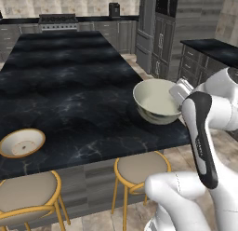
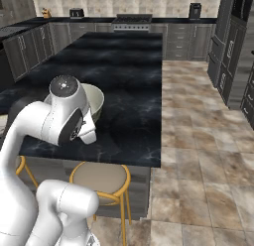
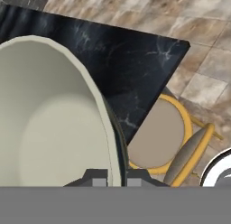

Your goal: Pick up the bowls from the cabinet and place each bowl in front of a stool on the dining counter.

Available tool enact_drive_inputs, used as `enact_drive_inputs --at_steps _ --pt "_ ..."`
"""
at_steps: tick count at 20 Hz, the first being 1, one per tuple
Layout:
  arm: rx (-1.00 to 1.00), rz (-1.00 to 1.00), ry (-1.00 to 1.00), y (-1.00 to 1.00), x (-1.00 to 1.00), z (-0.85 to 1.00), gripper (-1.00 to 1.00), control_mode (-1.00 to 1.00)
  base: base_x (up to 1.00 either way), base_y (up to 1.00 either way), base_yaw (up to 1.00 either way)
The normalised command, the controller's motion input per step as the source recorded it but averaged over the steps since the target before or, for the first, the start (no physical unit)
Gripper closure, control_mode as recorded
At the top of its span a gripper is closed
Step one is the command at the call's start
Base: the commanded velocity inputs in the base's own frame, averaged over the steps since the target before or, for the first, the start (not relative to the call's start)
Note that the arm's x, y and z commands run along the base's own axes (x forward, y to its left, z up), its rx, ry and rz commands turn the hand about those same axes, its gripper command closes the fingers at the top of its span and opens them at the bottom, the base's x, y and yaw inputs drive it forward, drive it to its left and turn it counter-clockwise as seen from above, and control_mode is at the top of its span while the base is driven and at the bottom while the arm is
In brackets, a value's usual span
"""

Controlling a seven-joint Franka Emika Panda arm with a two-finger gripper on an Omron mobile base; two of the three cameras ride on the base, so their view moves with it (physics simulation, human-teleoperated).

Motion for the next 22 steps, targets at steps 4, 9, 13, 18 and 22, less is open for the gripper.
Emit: enact_drive_inputs --at_steps 4,9,13,18,22 --pt "0.10 0.00 0.08 -0.08 0.52 -0.09 1.00 -1.00 0.00 0.00 0.00" --pt "0.00 0.00 0.14 0.00 0.61 -0.15 1.00 -1.00 0.00 0.00 0.00" --pt "0.00 0.00 0.08 0.00 0.54 -0.33 1.00 -1.00 0.00 0.00 0.00" --pt "-0.02 0.00 0.02 0.00 0.28 -0.56 1.00 -1.00 0.00 0.00 0.00" --pt "-0.02 0.00 0.00 0.00 0.23 -0.59 1.00 -1.00 0.00 0.00 0.00"
